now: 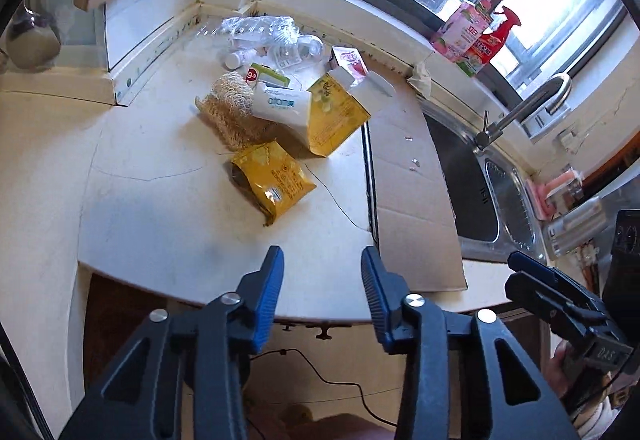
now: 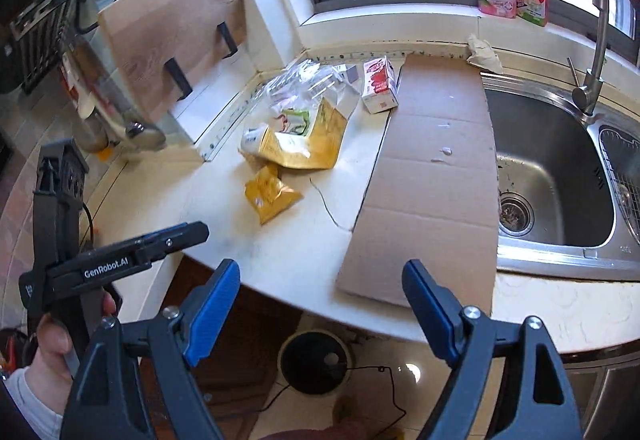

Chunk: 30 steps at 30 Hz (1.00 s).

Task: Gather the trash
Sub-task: 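Move both tools back up to the counter trash, then grasp the yellow wrapper with left tool while right tool grasps the atomy box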

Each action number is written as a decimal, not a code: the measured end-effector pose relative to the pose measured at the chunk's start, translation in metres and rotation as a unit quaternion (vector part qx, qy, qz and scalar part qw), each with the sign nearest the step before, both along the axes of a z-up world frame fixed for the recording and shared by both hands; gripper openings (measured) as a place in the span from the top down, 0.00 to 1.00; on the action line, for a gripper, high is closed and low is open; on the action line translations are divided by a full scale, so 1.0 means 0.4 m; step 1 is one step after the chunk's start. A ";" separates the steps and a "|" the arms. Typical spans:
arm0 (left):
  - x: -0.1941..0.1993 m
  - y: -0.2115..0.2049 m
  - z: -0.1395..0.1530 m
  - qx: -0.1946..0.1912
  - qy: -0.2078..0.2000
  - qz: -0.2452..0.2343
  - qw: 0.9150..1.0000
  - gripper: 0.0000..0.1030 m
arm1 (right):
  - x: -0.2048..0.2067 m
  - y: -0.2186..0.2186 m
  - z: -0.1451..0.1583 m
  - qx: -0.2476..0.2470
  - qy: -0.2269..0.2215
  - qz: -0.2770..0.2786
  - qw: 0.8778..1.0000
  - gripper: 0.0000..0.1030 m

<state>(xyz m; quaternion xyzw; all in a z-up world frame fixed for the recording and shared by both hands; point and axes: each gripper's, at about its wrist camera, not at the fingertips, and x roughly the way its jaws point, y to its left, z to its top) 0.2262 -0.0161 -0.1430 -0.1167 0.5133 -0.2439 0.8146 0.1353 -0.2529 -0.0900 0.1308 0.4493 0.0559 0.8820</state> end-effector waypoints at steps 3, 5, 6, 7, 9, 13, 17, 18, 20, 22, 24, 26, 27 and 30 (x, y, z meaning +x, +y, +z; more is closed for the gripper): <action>0.046 0.018 -0.036 -0.018 0.020 0.010 1.000 0.67 | 0.053 -0.009 -0.014 0.011 0.013 -0.006 1.000 0.21; 0.076 0.031 -0.064 -0.033 0.036 0.019 0.999 0.68 | 0.091 -0.017 -0.022 0.020 0.023 -0.006 1.000 0.23; 0.091 0.033 -0.078 -0.037 0.043 0.024 0.998 0.69 | 0.117 -0.027 -0.028 0.025 0.027 -0.005 0.999 0.23; 0.109 0.037 -0.096 -0.041 0.052 0.031 0.997 0.69 | 0.141 -0.036 -0.034 0.028 0.030 -0.006 0.999 0.23; 0.135 0.041 -0.120 -0.046 0.063 0.041 0.996 0.70 | 0.192 -0.053 -0.049 0.033 0.033 -0.007 0.999 0.23; 0.189 0.045 -0.161 -0.051 0.080 0.070 0.993 0.71 | 0.306 -0.089 -0.095 0.057 0.048 -0.002 0.997 0.23; 0.244 0.041 -0.199 -0.058 0.105 0.092 0.988 0.71 | 0.421 -0.114 -0.157 0.069 0.077 0.002 0.995 0.23; 0.255 0.039 -0.204 -0.059 0.110 0.095 0.988 0.71 | 0.450 -0.120 -0.177 0.075 0.087 0.002 0.993 0.23; 0.274 0.035 -0.212 -0.071 0.118 0.100 0.985 0.71 | 0.491 -0.126 -0.204 0.088 0.099 0.002 0.991 0.23; 0.288 0.030 -0.214 -0.086 0.124 0.100 0.984 0.71 | 0.528 -0.126 -0.230 0.097 0.111 0.004 0.989 0.23; 0.290 0.018 -0.211 -0.089 0.129 0.097 0.983 0.71 | 0.555 -0.119 -0.249 0.102 0.118 0.008 0.988 0.24; 0.295 0.004 -0.214 -0.095 0.139 0.093 0.981 0.71 | 0.576 -0.110 -0.261 0.104 0.123 0.014 0.987 0.30; 0.298 -0.003 -0.216 -0.097 0.142 0.092 0.981 0.71 | 0.585 -0.102 -0.270 0.105 0.127 0.020 0.986 0.39; 0.300 -0.027 -0.222 -0.101 0.150 0.084 0.980 0.80 | 0.604 -0.082 -0.293 0.109 0.141 0.031 0.983 0.64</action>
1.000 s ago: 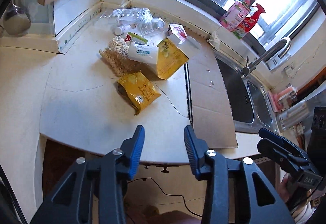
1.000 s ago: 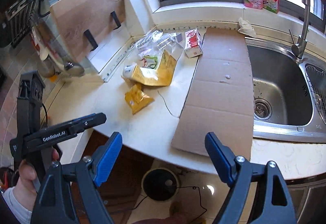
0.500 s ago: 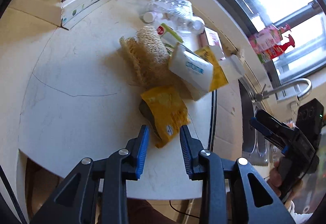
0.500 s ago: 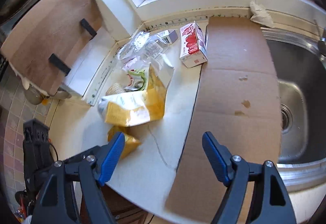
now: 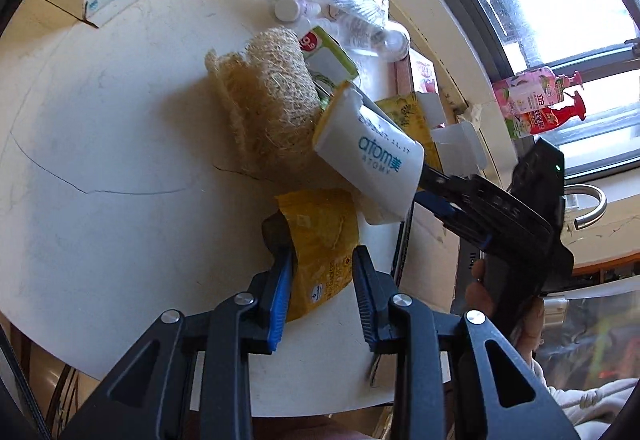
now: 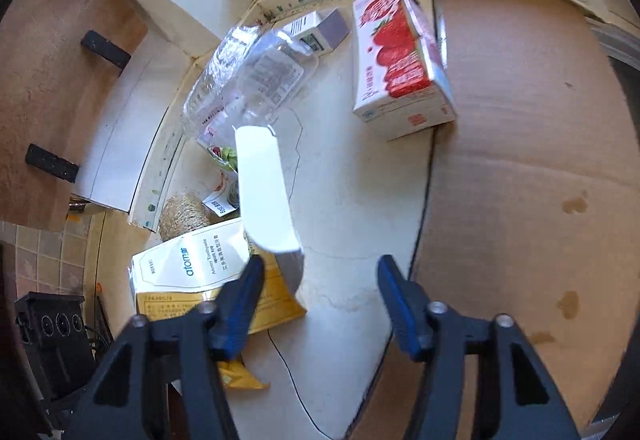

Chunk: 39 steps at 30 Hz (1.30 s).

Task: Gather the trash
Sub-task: 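Grasp the yellow wrapper with left tool while right tool grasps the atomy box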

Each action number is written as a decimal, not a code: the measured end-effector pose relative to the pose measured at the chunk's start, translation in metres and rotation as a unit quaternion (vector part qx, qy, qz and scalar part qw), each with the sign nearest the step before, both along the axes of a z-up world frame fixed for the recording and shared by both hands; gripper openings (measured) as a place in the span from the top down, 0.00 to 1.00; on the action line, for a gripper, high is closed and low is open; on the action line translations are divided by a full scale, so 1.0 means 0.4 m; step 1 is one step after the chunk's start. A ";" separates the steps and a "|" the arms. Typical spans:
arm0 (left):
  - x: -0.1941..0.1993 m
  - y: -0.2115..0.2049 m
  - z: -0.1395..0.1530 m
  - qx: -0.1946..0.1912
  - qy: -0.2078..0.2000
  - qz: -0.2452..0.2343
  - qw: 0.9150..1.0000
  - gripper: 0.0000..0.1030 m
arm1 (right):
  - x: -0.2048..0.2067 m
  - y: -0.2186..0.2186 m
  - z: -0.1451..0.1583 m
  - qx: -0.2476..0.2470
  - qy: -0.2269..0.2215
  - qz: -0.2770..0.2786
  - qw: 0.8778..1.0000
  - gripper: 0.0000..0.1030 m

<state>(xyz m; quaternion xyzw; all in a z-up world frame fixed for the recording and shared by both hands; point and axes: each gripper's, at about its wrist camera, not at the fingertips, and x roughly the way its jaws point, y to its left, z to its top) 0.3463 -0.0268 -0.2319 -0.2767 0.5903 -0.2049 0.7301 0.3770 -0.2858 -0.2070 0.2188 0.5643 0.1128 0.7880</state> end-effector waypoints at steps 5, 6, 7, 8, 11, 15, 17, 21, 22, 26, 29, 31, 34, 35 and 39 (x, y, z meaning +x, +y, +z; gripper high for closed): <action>-0.005 -0.033 -0.011 -0.009 0.009 -0.005 1.000 0.94 | 0.000 0.008 -0.011 0.015 0.003 -0.002 1.000 0.87; -0.006 -0.032 -0.010 -0.013 0.011 -0.002 1.000 0.94 | -0.005 0.008 -0.007 0.020 -0.002 -0.004 1.000 0.89; -0.008 -0.033 -0.010 -0.017 0.014 0.006 1.000 0.95 | -0.008 0.004 -0.002 0.022 -0.004 -0.006 1.000 0.90; -0.009 -0.032 -0.014 -0.022 0.018 0.011 1.000 0.95 | -0.012 0.001 0.004 0.020 -0.006 -0.009 1.000 0.91; -0.017 -0.022 -0.016 -0.040 0.030 0.033 0.998 0.97 | -0.028 -0.007 0.022 0.020 -0.013 -0.024 0.999 0.94; -0.039 -0.011 0.005 -0.052 0.023 0.045 0.997 0.98 | -0.057 -0.031 0.044 0.027 -0.019 -0.047 0.998 0.96; -0.056 -0.006 0.025 -0.061 0.014 0.046 0.997 0.98 | -0.078 -0.039 0.062 0.024 -0.027 -0.054 0.998 0.97; -0.095 0.020 0.072 -0.067 -0.006 0.042 0.997 0.98 | -0.128 -0.040 0.099 0.016 -0.044 -0.067 0.997 0.97; -0.104 0.024 0.081 -0.065 -0.010 0.040 0.997 0.98 | -0.145 -0.040 0.108 0.014 -0.048 -0.072 0.996 0.97; -0.149 0.062 0.093 -0.036 -0.020 0.031 0.999 0.95 | -0.209 -0.045 0.136 0.012 -0.059 -0.095 0.994 0.97; -0.185 0.065 0.103 0.031 -0.047 0.006 0.998 0.57 | -0.266 -0.056 0.156 0.014 -0.064 -0.108 0.992 0.97; -0.204 0.050 0.114 0.086 -0.082 -0.023 0.993 0.36 | -0.292 -0.059 0.165 0.011 -0.066 -0.111 0.992 0.97; -0.221 0.027 0.118 0.137 -0.120 -0.073 0.981 0.30 | -0.329 -0.070 0.175 0.003 -0.068 -0.115 0.991 0.97; -0.220 0.018 0.114 0.149 -0.126 -0.093 0.976 0.29 | -0.338 -0.075 0.176 0.003 -0.068 -0.118 0.991 0.97; -0.195 -0.006 0.091 0.163 -0.125 -0.134 0.969 0.28 | -0.360 -0.095 0.174 0.006 -0.066 -0.132 0.989 0.97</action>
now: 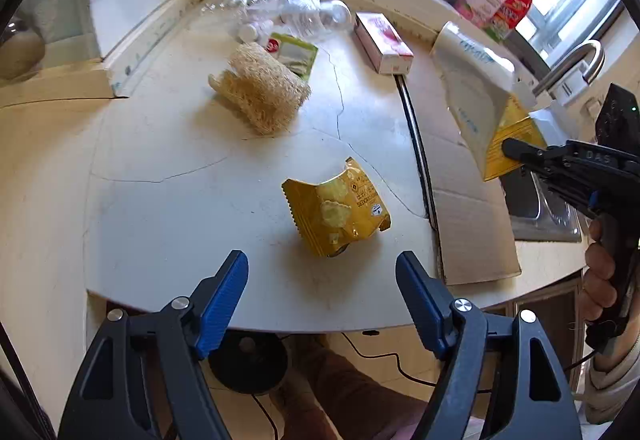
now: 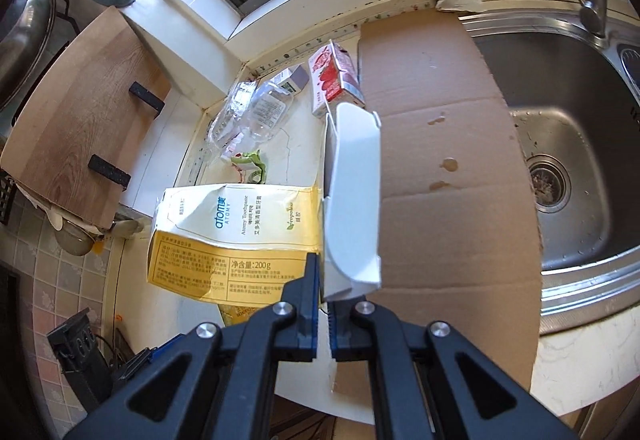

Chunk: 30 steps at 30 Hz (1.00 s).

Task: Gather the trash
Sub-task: 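Grasp the yellow wrapper with left tool while right tool grasps the atomy box, then lower both held items over the floor bin and open both tools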

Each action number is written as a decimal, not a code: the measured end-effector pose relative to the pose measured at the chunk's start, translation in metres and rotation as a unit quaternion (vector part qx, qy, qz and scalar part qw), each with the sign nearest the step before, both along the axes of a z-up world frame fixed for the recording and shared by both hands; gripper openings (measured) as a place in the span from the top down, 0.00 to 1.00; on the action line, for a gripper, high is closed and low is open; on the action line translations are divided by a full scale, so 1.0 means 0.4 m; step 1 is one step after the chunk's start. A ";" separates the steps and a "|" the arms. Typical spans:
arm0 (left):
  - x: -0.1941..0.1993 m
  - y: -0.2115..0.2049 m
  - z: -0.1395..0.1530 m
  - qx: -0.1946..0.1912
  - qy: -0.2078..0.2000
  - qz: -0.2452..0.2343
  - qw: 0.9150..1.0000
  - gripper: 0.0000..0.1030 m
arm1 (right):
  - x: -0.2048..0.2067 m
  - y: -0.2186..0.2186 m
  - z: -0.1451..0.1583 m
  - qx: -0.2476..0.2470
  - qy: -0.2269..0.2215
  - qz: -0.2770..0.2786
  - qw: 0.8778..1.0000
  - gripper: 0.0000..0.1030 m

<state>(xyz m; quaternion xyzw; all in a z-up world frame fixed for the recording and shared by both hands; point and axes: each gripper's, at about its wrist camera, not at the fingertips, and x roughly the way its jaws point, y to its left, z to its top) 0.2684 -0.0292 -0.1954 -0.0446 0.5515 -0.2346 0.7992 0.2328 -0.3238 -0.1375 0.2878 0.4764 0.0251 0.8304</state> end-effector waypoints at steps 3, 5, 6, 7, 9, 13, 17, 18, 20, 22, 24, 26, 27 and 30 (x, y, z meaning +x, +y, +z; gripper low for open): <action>0.036 -0.006 -0.025 -0.018 0.027 -0.009 0.999 0.27 | -0.006 -0.009 -0.006 0.003 0.002 -0.003 1.000 0.97; 0.062 0.000 -0.043 -0.034 0.047 -0.006 0.998 0.27 | -0.006 -0.015 -0.013 0.005 0.005 -0.005 1.000 0.97; 0.066 0.004 -0.048 -0.039 0.053 -0.004 0.998 0.27 | -0.006 -0.019 -0.018 0.006 0.007 -0.007 1.000 0.97; 0.080 0.005 -0.055 -0.045 0.058 -0.002 0.997 0.27 | -0.006 -0.021 -0.022 0.007 0.008 -0.009 1.000 0.97; 0.093 0.004 -0.065 -0.052 0.066 0.003 0.996 0.27 | -0.005 -0.027 -0.030 0.008 0.012 -0.011 1.000 0.97; 0.115 -0.002 -0.090 -0.068 0.081 0.012 0.994 0.40 | 0.002 -0.037 -0.039 0.004 0.018 -0.011 1.000 0.97; 0.131 -0.020 -0.119 -0.085 0.109 0.014 0.990 0.80 | 0.011 -0.047 -0.046 0.005 0.020 -0.014 1.000 0.97; 0.130 -0.027 -0.123 -0.086 0.112 0.013 0.990 0.85 | 0.013 -0.049 -0.047 0.005 0.021 -0.014 1.000 0.97; 0.131 -0.038 -0.129 -0.089 0.114 0.018 0.989 0.88 | 0.018 -0.049 -0.050 0.006 0.022 -0.014 1.000 0.97; 0.130 -0.040 -0.129 -0.093 0.116 0.029 0.988 0.90 | 0.021 -0.049 -0.051 0.006 0.023 -0.011 1.000 0.97; 0.126 -0.036 -0.126 -0.102 0.120 0.044 0.987 0.92 | 0.022 -0.045 -0.051 0.007 0.023 -0.009 1.000 0.97; 0.117 -0.025 -0.112 -0.111 0.120 0.060 0.985 0.92 | 0.021 -0.042 -0.048 0.007 0.022 -0.007 1.000 0.97; 0.111 -0.018 -0.101 -0.115 0.118 0.068 0.984 0.92 | 0.018 -0.039 -0.043 0.007 0.021 -0.006 1.000 0.97; 0.081 0.007 -0.064 -0.123 0.119 0.090 0.981 0.92 | 0.000 -0.029 -0.020 0.001 0.015 -0.002 1.000 0.97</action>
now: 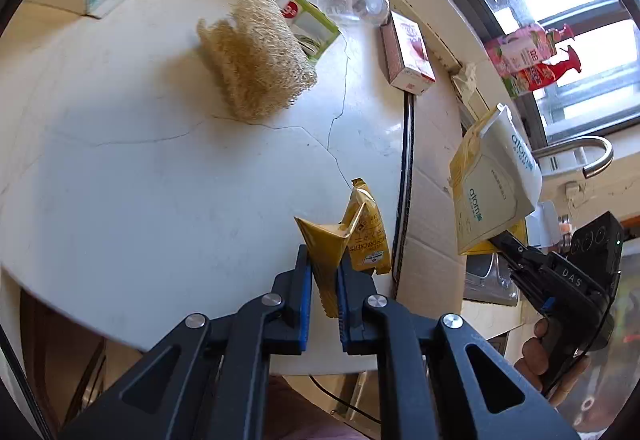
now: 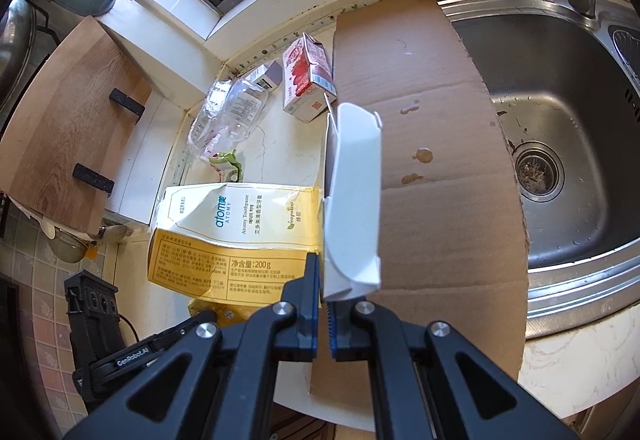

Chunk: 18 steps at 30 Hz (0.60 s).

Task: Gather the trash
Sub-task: 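Lower both held items over the floor bin and open both tools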

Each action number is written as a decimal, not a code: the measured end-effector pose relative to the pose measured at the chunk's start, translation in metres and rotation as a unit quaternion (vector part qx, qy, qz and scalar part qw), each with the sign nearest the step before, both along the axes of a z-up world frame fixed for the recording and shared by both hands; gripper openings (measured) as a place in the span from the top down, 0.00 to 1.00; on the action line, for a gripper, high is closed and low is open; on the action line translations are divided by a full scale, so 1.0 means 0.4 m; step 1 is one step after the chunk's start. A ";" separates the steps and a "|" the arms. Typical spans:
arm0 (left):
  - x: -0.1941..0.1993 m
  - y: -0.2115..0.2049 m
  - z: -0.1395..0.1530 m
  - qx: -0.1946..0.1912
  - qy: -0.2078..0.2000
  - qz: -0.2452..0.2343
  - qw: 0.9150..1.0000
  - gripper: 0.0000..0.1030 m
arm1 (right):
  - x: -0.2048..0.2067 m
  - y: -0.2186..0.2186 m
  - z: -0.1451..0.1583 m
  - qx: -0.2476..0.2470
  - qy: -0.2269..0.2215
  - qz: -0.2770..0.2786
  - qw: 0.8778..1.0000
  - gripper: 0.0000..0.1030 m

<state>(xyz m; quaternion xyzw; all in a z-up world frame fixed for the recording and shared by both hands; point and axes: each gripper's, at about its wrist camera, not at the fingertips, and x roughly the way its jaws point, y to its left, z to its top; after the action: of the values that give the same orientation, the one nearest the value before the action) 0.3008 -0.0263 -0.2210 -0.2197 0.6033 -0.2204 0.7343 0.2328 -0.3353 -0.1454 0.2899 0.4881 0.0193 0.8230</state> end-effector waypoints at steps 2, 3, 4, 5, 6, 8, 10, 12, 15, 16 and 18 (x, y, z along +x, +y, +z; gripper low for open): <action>-0.032 0.020 0.030 -0.007 -0.002 0.008 1.000 0.92 | -0.022 0.009 0.022 -0.004 -0.007 0.002 1.000 0.97; -0.052 0.028 0.048 -0.007 -0.005 0.008 1.000 0.92 | -0.037 0.014 0.036 -0.008 -0.012 0.003 1.000 0.97; -0.067 0.033 0.062 -0.008 -0.009 0.006 1.000 0.92 | -0.054 0.019 0.049 -0.013 -0.017 0.003 1.000 0.97; -0.089 0.041 0.079 -0.013 -0.014 0.004 1.000 0.92 | -0.070 0.023 0.061 -0.016 -0.022 0.003 1.000 0.97; -0.108 0.049 0.093 -0.019 -0.018 0.002 1.000 0.92 | -0.094 0.031 0.076 -0.021 -0.028 0.004 0.999 0.97; -0.155 0.061 0.122 -0.028 -0.026 -0.002 0.999 0.92 | -0.132 0.041 0.096 -0.026 -0.034 0.004 0.999 0.97; -0.198 0.073 0.141 -0.042 -0.029 -0.004 0.999 0.92 | -0.182 0.054 0.113 -0.029 -0.037 0.005 0.999 0.97; -0.244 0.083 0.156 -0.052 -0.030 -0.006 0.998 0.92 | -0.221 0.067 0.124 -0.032 -0.036 0.009 0.999 0.97; -0.318 0.097 0.166 -0.056 -0.031 -0.008 0.998 0.92 | -0.279 0.102 0.132 -0.041 -0.029 0.028 0.998 0.97; -0.344 0.104 0.164 -0.057 -0.028 -0.006 0.998 0.92 | -0.292 0.114 0.132 -0.044 -0.024 0.037 0.998 0.97; -0.390 0.118 0.152 -0.053 -0.021 0.003 0.998 0.92 | -0.318 0.141 0.126 -0.055 -0.013 0.063 0.996 0.97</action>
<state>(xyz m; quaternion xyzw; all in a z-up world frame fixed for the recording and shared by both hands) 0.1449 0.0210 -0.1603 -0.2552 0.5744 -0.2546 0.7349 0.1055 -0.2789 -0.0951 0.2123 0.4947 0.0477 0.8414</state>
